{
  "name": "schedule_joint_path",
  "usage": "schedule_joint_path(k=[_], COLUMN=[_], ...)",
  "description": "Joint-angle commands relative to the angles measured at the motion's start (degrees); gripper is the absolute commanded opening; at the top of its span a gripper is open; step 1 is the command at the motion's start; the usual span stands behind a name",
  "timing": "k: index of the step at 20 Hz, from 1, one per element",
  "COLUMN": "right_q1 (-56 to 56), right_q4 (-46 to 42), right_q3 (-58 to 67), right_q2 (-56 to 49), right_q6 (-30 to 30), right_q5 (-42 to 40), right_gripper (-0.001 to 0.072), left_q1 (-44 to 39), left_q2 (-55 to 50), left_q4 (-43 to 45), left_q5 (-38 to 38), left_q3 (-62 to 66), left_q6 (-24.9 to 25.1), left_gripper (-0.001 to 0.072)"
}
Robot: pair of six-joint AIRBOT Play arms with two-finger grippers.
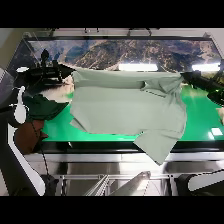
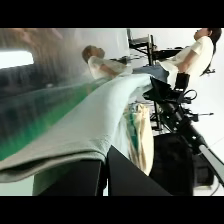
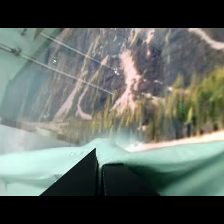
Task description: Fold the shirts.
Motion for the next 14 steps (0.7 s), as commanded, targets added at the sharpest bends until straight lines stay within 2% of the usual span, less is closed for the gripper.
schedule_joint_path(k=[1, 3, 9, 10, 11, 12, 14], right_q1=[0.11, 0.11, 0.13, 0.11, -0.04, -0.35, -1.44], right_q4=[-10.84, -15.69, -18.97, -19.80, -20.24, -20.44, -20.72], right_q3=[0.33, 0.33, 0.31, 0.33, 0.35, 0.35, 0.35], right_q2=[-1.51, -1.73, -2.43, -2.40, -2.32, -2.03, -1.05], right_q6=[3.15, 4.35, 5.57, 7.08, 8.15, 8.72, 11.06], right_q5=[0.28, 0.04, -1.18, -1.16, -0.83, -0.11, 1.11], right_gripper=[0.0014, 0.0014, 0.0017, 0.0092, 0.0251, 0.0256, 0.0256], left_q1=[0.00, -0.57, -1.95, -1.97, -1.97, -1.90, -0.61], left_q2=[-1.46, -1.42, -1.40, -1.40, -1.40, -1.29, 0.15], left_q4=[4.94, 10.99, 20.00, 20.87, 20.98, 21.00, 21.00], left_q5=[1.20, 0.72, 0.61, -0.81, -2.32, -2.93, -3.08], left_q3=[1.95, 1.55, -2.27, -1.44, -0.02, 1.38, 2.78], left_q6=[-0.09, -0.09, 0.35, 0.33, 0.22, -1.29, -3.28], left_gripper=[0.0020, 0.0019, 0.0021, 0.0023, 0.0172, 0.0320, 0.0339])
